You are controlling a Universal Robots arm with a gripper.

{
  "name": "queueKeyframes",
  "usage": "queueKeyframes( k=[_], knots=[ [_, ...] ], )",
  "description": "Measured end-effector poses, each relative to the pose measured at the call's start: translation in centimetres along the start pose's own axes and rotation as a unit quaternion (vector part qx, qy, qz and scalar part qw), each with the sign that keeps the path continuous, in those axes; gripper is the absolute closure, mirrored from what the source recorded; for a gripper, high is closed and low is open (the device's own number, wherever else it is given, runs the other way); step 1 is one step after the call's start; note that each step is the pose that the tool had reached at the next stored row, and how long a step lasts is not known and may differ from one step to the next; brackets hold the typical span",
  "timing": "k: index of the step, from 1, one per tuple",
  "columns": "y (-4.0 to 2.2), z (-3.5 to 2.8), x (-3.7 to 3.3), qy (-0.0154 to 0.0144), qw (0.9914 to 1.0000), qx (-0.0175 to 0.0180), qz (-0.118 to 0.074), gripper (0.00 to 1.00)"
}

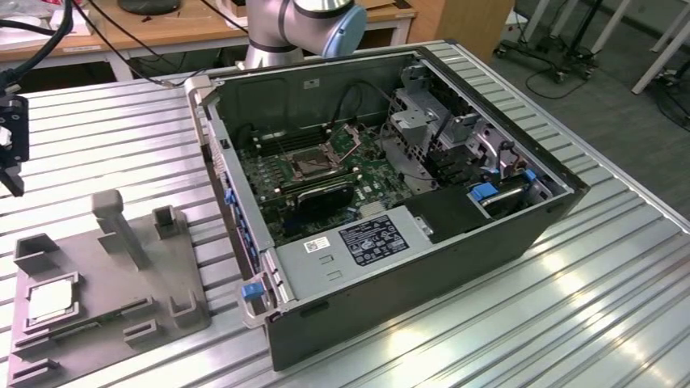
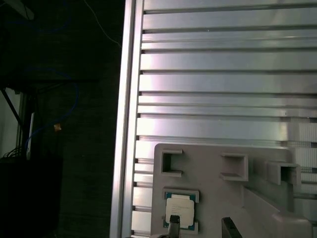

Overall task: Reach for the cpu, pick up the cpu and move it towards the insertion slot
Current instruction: 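Reach for the cpu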

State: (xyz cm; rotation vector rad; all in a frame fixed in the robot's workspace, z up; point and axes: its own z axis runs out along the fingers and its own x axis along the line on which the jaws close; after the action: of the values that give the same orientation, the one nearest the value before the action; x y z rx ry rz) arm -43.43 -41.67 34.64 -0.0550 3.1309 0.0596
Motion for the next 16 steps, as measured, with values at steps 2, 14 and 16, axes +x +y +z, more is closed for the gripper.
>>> queueKeyframes(
  k=[2,14,16],
  knots=[
    [0.0,0.0,0.0,0.0,1.0,0.0002,0.0,0.55],
    [-1.29,0.35,0.22,0.0001,0.99999,0.0004,-0.004,0.55],
    [-1.6,0.45,0.3,0.0001,0.99999,0.0003,-0.004,0.54]
  ],
)
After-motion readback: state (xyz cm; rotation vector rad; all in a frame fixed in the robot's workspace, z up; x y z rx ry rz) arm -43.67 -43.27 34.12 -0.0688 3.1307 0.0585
